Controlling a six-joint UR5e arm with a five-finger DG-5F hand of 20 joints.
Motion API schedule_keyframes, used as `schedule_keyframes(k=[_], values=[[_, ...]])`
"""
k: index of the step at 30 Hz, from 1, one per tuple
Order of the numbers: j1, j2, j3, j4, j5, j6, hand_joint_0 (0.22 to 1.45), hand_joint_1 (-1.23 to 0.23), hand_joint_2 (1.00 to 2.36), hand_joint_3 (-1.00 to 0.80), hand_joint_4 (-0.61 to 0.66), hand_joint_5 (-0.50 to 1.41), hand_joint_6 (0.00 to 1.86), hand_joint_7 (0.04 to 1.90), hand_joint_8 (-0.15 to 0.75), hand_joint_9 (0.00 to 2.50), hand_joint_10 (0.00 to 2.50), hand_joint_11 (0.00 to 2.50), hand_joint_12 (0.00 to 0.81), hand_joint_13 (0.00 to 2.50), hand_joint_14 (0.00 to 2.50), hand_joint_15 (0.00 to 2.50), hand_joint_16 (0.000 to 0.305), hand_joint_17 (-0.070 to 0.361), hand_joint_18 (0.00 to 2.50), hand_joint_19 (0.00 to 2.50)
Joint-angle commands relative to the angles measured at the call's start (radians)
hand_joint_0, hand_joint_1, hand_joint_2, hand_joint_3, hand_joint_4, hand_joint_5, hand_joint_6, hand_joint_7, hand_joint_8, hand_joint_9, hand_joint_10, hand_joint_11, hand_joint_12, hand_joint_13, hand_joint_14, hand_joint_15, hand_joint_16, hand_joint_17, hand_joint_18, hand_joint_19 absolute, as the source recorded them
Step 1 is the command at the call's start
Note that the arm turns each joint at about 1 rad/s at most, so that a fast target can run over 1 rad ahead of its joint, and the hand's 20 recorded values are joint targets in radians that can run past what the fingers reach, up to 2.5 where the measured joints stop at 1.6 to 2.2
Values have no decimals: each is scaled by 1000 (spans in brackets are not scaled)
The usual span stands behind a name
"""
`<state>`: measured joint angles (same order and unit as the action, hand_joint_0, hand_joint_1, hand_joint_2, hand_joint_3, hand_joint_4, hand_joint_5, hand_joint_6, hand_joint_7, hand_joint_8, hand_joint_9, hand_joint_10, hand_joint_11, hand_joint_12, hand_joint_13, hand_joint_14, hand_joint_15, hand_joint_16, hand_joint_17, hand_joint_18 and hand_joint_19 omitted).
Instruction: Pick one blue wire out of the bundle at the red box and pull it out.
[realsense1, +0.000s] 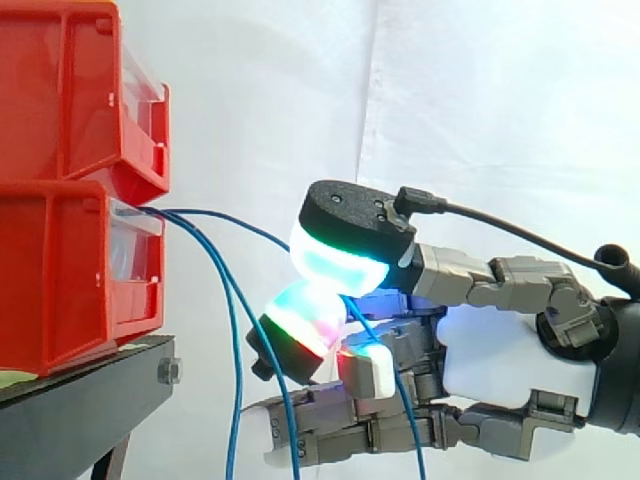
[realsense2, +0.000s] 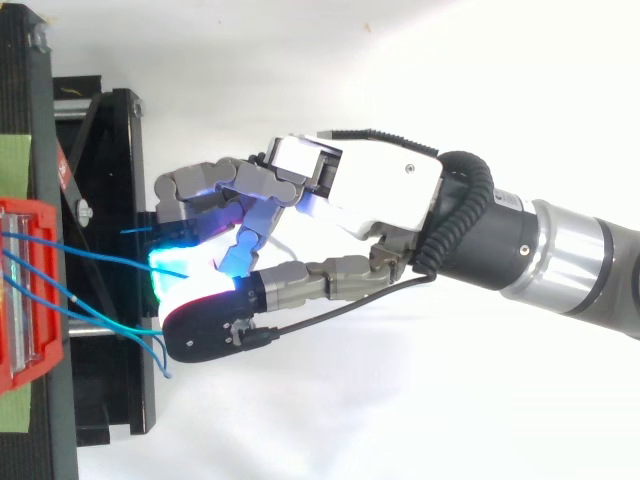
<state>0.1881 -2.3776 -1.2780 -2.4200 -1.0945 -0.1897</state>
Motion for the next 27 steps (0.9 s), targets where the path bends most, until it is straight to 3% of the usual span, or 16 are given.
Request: schedule_keyframes(k=[1, 6, 8, 9, 13, 15, 20, 21, 22, 24, 27], values=[[-2, 0, 0, -1, 2, 0, 585, -722, 1010, -263, 159, 2, 634, 1386, 221, 1368, 24, 726, 362, 647, 13, 326, 51, 114, 467, 314], [-2, 0, -1, -1, 2, 0, 559, -797, 1006, -413, 139, -31, 706, 1285, 200, 1291, 28, 788, 330, 606, 14, 349, 44, 99, 404, 345], [-2, 0, 0, -1, 1, -2, 520, -671, 1000, -492, 138, -15, 685, 1308, 192, 1346, 26, 754, 334, 622, 14, 340, 46, 103, 417, 351], [-2, 0, 0, -1, 2, -5, 520, -522, 1000, -500, 141, -5, 658, 1350, 181, 1365, 26, 725, 333, 635, 14, 339, 46, 104, 431, 361], [-2, 1, 0, 1, 1, -7, 577, -347, 1008, -396, 182, 20, 541, 1517, 159, 1400, 25, 637, 315, 632, 14, 326, 43, 98, 419, 389], [-2, 0, 0, -1, 1, -7, 585, -360, 1011, -342, 216, 31, 500, 1550, 150, 1380, 23, 581, 314, 628, 15, 314, 44, 98, 417, 389], [-4, 1, -1, -1, 2, -7, 589, -434, 1003, -185, 300, 43, 505, 1348, 190, 1394, 13, 357, 366, 642, 8, 211, 57, 129, 513, 308], [-2, 0, 0, -1, 2, -7, 564, -437, 1089, -164, 306, 46, 505, 1277, 189, 1397, 11, 296, 372, 635, 6, 184, 60, 135, 520, 294], [-2, 0, 0, -1, 2, -8, 517, -424, 1287, -194, 311, 48, 505, 1245, 196, 1393, 12, 260, 379, 631, 6, 170, 62, 139, 521, 276], [-2, 0, 0, 2, 2, -8, 495, -433, 1373, -193, 314, 49, 506, 1232, 204, 1390, 12, 269, 384, 626, 6, 173, 63, 141, 524, 276], [-4, 0, 0, 2, 2, -8, 500, -493, 1336, -175, 289, 48, 506, 1247, 212, 1397, 12, 309, 390, 626, 6, 174, 63, 141, 523, 267]])
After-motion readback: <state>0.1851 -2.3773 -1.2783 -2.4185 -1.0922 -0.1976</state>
